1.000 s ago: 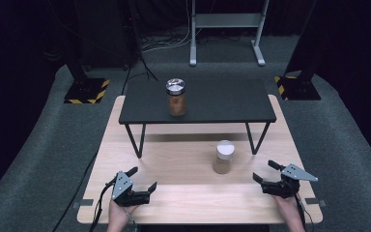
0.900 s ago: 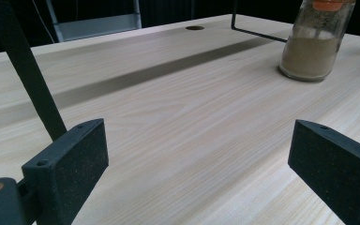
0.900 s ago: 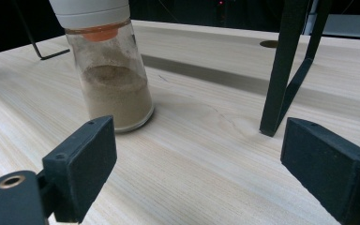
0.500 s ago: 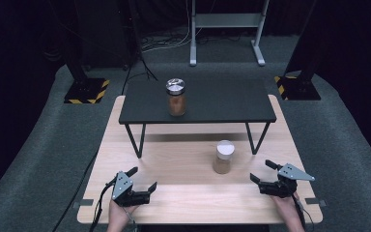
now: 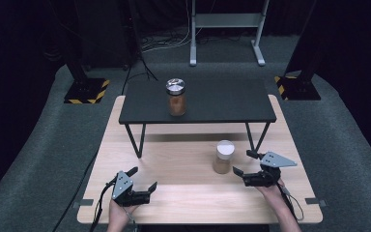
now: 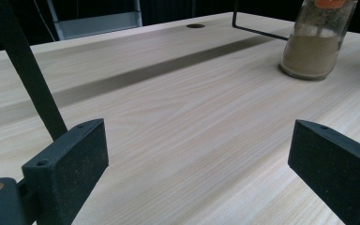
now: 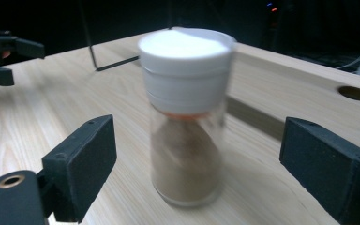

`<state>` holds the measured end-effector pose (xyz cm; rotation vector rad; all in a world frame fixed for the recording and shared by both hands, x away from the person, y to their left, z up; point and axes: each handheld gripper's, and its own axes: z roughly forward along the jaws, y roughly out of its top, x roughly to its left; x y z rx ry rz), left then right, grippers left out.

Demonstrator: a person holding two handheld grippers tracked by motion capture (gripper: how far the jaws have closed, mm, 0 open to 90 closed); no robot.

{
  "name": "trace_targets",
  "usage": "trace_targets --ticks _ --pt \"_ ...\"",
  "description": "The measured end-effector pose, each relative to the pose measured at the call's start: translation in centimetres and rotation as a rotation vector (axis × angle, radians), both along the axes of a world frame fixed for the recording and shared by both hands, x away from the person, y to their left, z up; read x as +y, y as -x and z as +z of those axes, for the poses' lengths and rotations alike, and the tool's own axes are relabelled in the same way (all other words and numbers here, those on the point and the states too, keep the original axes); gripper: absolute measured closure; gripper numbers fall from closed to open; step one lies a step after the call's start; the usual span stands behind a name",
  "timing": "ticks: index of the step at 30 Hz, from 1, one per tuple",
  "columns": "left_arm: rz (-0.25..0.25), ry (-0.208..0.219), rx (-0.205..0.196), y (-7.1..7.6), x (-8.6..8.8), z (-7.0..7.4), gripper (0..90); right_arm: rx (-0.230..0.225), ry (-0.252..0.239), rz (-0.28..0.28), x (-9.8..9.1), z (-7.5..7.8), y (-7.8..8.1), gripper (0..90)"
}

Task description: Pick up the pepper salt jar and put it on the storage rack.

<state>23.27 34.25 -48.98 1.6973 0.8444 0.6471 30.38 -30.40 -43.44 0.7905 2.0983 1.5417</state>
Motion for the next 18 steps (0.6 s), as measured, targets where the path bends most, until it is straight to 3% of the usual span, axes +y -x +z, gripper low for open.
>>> trace_targets --ticks 7,18 --pt "-0.004 0.001 0.0 0.0 0.0 0.0 4.7 0.049 0.032 0.04 2.2 0.9 -2.5 9.9" --pt "-0.006 -0.002 -0.001 0.0 0.0 0.0 4.6 0.088 0.075 0.052 4.7 0.7 -4.4 10.9"
